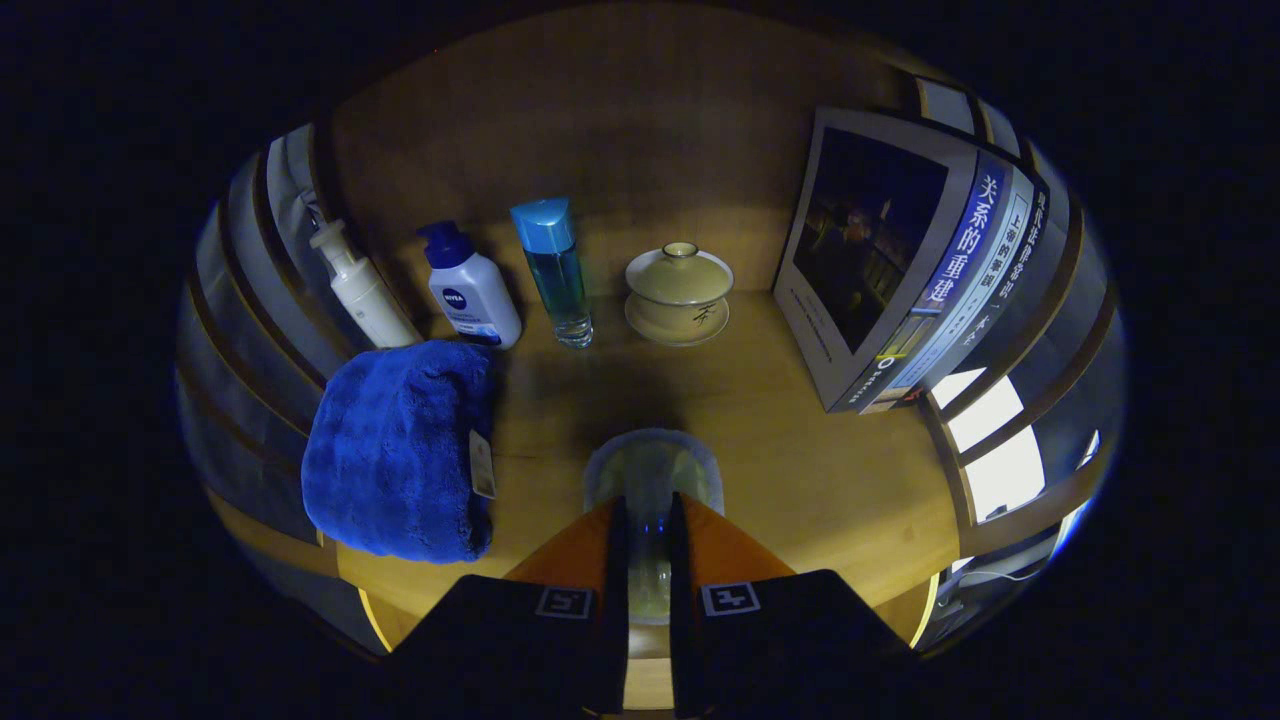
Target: Pull open the drawer, take out the items inside it, and place them on the countertop above the cabinet.
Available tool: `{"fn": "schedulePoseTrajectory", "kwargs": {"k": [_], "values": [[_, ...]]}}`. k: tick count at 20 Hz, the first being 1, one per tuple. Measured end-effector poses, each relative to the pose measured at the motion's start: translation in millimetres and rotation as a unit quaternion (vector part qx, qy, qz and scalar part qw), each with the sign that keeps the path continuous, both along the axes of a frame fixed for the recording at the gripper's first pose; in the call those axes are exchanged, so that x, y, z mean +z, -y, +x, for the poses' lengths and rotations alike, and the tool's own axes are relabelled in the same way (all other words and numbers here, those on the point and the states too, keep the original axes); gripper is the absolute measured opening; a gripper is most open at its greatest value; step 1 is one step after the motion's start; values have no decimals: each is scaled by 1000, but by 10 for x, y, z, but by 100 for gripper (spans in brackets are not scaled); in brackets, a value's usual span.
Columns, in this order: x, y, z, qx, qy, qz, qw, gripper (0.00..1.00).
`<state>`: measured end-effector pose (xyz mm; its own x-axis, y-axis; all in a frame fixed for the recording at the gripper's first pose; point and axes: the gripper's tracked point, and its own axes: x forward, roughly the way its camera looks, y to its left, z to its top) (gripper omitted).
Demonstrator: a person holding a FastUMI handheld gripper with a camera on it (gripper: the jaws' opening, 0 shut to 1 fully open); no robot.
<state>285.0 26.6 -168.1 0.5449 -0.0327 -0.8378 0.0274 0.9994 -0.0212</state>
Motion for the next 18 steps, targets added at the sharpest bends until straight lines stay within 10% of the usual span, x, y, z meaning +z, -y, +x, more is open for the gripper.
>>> {"fn": "schedulePoseTrajectory", "kwargs": {"k": [2,11,18], "values": [[-3,-26,-13,0,3,1,1000,28],[44,-138,-301,-22,36,48,998,100],[512,-186,-834,-10,137,63,988,100]]}}
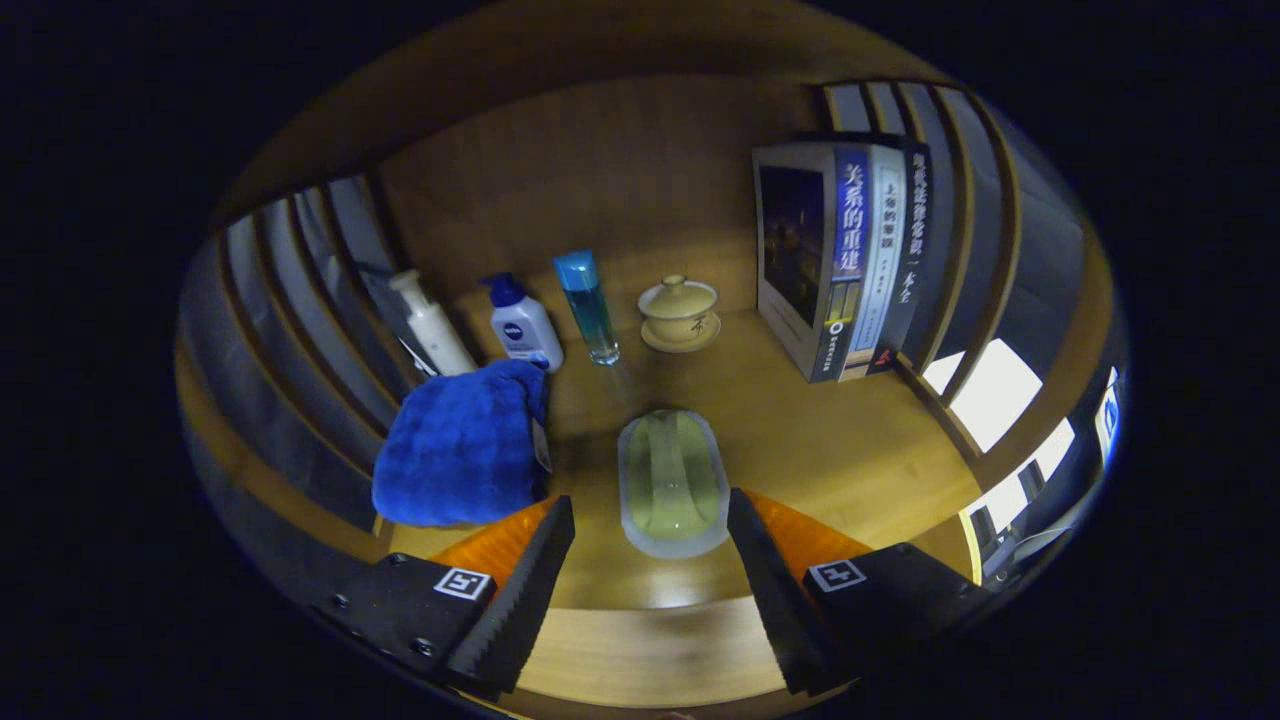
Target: Pull open the drawer, take out the items inside it, and place them on the countertop above the cabinet.
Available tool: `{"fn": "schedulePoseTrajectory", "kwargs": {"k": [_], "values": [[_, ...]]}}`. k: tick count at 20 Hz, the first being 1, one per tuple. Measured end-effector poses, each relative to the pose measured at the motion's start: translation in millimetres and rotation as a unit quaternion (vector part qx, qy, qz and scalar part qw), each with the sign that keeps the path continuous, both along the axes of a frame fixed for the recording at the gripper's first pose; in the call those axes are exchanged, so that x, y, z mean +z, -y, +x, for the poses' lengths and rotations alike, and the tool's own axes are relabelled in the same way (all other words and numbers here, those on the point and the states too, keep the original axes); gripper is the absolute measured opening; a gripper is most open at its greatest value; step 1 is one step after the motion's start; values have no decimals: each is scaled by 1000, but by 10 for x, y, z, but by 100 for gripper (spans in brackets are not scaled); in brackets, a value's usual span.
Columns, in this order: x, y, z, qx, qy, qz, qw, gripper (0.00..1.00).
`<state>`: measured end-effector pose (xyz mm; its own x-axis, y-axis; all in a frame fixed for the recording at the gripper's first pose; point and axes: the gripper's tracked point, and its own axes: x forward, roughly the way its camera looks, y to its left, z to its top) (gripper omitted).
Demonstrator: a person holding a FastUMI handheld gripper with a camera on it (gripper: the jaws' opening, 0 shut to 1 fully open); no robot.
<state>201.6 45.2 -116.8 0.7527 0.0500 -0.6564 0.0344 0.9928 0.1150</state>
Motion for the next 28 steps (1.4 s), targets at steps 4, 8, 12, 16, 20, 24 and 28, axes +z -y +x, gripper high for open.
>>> {"fn": "schedulePoseTrajectory", "kwargs": {"k": [4,8,12,16,20,24,28], "values": [[236,23,-585,13,64,-8,998,99],[288,151,-1203,6,109,-16,994,99],[241,287,-1776,-4,139,-21,990,99],[110,375,-2215,-8,165,-35,986,99],[-149,336,-2491,-1,172,-49,984,99],[-442,247,-2647,17,167,-71,983,99],[-767,145,-2693,28,149,-73,986,99]]}}
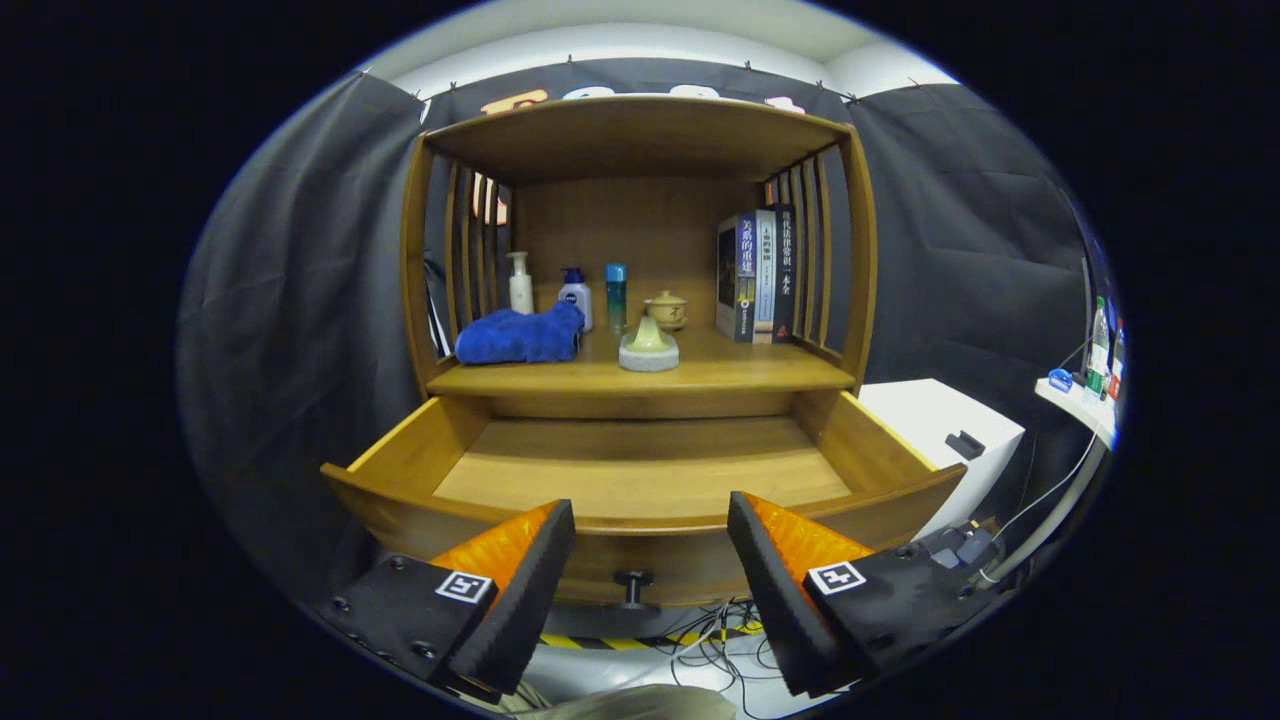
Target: Pull open the drawer, take out the items inside it, and place them on the countertop above the cabinet.
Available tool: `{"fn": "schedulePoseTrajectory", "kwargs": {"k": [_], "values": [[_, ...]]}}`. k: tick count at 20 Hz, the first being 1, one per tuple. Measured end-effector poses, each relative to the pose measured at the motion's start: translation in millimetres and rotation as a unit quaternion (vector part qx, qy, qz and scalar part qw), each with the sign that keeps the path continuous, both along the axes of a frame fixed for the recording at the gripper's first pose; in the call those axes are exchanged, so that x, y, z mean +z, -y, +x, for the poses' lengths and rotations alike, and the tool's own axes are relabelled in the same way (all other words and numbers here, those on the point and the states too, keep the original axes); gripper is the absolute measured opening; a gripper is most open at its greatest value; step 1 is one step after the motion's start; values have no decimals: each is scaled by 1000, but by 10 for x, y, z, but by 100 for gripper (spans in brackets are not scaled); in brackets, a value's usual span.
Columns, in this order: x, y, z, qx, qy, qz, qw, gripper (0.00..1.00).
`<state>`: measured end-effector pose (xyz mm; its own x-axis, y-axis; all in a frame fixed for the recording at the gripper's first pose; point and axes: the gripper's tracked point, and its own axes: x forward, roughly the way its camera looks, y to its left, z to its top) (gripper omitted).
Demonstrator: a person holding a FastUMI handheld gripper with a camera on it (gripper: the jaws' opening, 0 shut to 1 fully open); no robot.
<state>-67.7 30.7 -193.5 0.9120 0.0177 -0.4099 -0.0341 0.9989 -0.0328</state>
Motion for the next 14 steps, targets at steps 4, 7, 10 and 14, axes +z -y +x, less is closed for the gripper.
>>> {"fn": "schedulePoseTrajectory", "kwargs": {"k": [4,7,10,14], "values": [[-263,-15,-12,-5,-23,-10,1000,99],[-255,3,15,-4,-6,-41,999,99],[-288,12,26,-4,2,-65,998,99],[-335,13,107,-10,0,-51,999,99]]}}
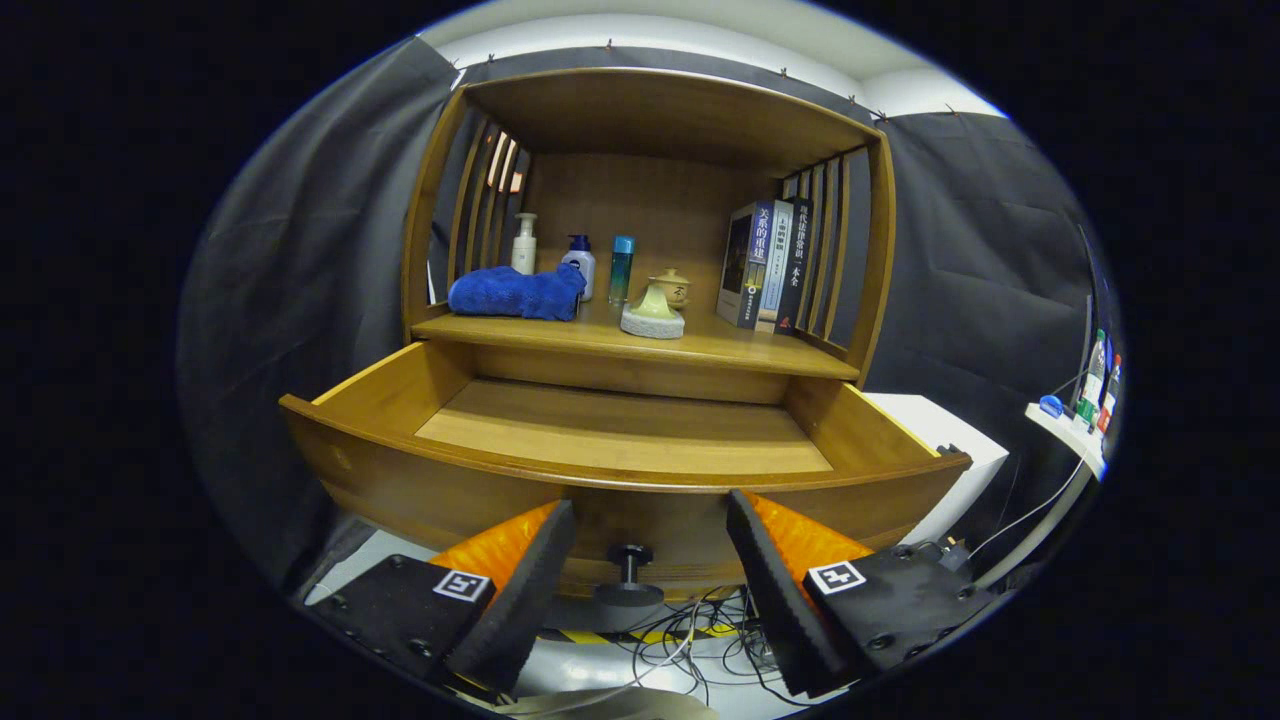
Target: Pull open the drawer, take out the items inside it, and place them on the countertop above the cabinet.
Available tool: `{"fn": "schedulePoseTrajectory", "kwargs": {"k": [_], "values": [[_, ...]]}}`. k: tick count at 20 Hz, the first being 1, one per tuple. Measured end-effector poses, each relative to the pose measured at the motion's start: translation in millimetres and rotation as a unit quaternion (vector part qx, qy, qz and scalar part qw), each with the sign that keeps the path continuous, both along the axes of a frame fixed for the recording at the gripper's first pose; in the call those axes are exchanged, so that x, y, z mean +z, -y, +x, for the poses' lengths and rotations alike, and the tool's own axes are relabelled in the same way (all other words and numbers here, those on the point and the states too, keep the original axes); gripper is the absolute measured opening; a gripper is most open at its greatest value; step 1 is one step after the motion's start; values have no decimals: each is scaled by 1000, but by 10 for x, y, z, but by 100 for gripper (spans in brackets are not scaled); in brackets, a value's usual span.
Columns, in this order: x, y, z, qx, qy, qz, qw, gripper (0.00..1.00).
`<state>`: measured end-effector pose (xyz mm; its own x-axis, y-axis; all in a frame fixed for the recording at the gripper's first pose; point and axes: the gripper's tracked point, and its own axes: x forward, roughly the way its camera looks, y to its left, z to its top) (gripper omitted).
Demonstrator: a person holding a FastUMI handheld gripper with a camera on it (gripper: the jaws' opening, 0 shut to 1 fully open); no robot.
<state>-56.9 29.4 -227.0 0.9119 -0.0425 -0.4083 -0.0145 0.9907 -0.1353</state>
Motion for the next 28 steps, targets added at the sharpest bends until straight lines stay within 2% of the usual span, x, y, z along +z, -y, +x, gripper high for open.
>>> {"fn": "schedulePoseTrajectory", "kwargs": {"k": [3,6,8,16,28], "values": [[-245,-97,-25,-11,-50,62,997,98],[-217,-61,0,-3,-42,39,998,98],[-210,-77,45,-7,-43,49,998,98],[-274,-34,734,-9,-38,38,999,98],[-368,-53,1520,-11,-35,41,998,99]]}}
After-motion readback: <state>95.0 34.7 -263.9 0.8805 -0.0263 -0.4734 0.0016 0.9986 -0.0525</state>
